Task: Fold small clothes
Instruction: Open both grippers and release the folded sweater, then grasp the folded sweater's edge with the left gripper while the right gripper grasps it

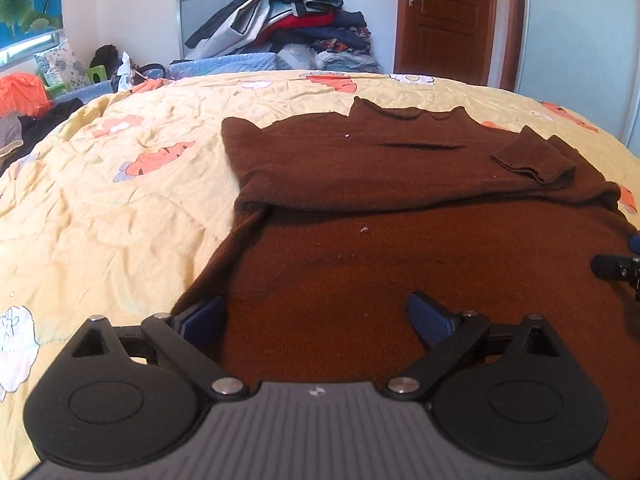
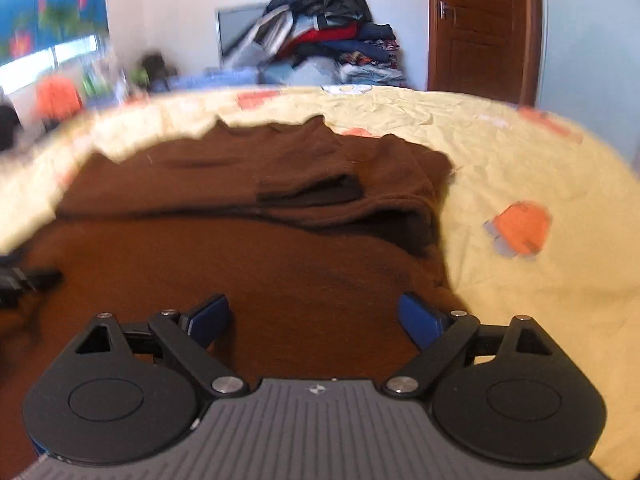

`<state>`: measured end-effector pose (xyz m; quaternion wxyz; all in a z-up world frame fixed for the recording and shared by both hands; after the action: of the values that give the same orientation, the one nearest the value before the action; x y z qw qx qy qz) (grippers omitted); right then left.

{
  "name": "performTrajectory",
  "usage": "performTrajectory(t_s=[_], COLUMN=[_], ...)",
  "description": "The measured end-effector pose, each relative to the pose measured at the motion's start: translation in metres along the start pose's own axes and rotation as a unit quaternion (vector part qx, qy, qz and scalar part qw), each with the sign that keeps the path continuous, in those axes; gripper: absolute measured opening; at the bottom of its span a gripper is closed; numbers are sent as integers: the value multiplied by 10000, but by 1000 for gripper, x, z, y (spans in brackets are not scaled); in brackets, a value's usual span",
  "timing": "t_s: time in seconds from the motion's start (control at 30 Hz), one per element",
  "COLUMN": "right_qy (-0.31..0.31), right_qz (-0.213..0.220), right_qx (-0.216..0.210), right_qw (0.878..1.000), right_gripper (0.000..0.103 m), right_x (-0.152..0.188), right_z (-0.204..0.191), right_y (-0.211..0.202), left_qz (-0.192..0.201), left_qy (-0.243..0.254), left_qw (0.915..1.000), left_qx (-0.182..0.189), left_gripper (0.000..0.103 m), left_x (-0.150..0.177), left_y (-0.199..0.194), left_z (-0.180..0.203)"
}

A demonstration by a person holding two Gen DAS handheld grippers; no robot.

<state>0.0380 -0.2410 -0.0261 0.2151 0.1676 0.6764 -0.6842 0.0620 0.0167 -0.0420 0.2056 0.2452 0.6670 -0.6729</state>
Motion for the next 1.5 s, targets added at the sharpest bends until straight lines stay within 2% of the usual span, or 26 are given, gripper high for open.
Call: performTrajectory(t_s=[0.03,0.1,0.2,0.3,0.33,0.43,0.53,0.6,0.7,0.77,0.8,0.83,0.9,0.93,1.0,1.13,1.17,1.27,1.37,1.4,1.43,1.5], right_qy=[41,141,-294,-758,-834,-850,-789,-655,-463,-538,-679,-868,-1188,-1089,-968,-830,-731,-848,-1315,-1476,-1544,-1500], right_qz=[-67,-118,36,-330,-97,-150,-171,-187,-255,-217,-248,-312,-132,-206,-220,-389,-401,-155,-342,-474,-531,-272], right_qx=[101,-167,-619,-524,-531,-609,-539,-492,-340,-626,-753,-774,-680,-784,-682,-497,-497,-939,-1026,-919,-872,-1038], right_qw=[9999,9997,9976,9952,9951,9944,9953,9965,9980,9964,9945,9927,9905,9907,9927,9945,9953,9918,9854,9836,9827,9828], right_gripper=[91,91,102,103,103,103,103,103,103,103,103,103,103,103,103,103,103,103,103,103,103,103], right_x=[-1,-1,-1,11,16,19,27,35,42,52,56,62,73,74,78,91,91,90,91,96,101,109], right_z=[-4,-18,-52,-72,-72,-59,-41,-32,-31,-50,-59,-69,-73,-66,-45,-30,-32,-55,-82,-87,-88,-79], right_y=[-2,-14,-25,-4,-2,0,-6,-18,-33,-49,-48,-46,-46,-48,-52,-70,-77,-95,-86,-78,-71,-74], left_qz=[5,11,10,11,12,-38,-56,-29,-245,-154,-126,-177,-186,-198,-375,-434,-494,-400,-385,-334,-275,-213], left_qy=[-7,-15,-10,6,16,61,183,314,590,897,925,931,1064,1003,683,-118,-370,-867,-1304,-1287,-1117,-774], left_qw=[10000,10000,10000,10000,10000,10000,9998,9982,9948,9945,9940,9934,9926,9938,9962,9970,9947,9864,9742,9766,9825,9940], left_qx=[11,5,0,10,15,11,102,504,798,525,571,654,548,446,396,629,818,1338,1801,1689,1463,736], left_gripper=[100,100,100,100,100,101,100,101,101,101,101,101,103,103,103,101,101,101,100,95,87,29], left_x=[0,1,3,4,4,8,27,46,72,82,83,83,84,85,85,95,97,95,85,82,80,75], left_y=[0,-1,-3,-4,-4,-10,-33,-53,-66,-66,-67,-67,-69,-69,-71,-86,-87,-90,-85,-82,-80,-76], left_z=[0,-1,-2,-1,-1,-2,0,9,26,35,34,30,12,-3,-32,-62,-64,-60,-52,-50,-47,-50])
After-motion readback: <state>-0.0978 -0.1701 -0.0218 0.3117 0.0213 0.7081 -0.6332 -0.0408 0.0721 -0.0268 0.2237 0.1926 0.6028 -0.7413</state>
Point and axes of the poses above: each gripper's, at about its wrist camera, not at the fingertips, and y roughly the way its jaws point, z to its right, x to its underside, the point moved 6 cm from there along y, roughly the way its jaws point, and after that the axes turned 13 degrees about -z, right-handed, at the moved point
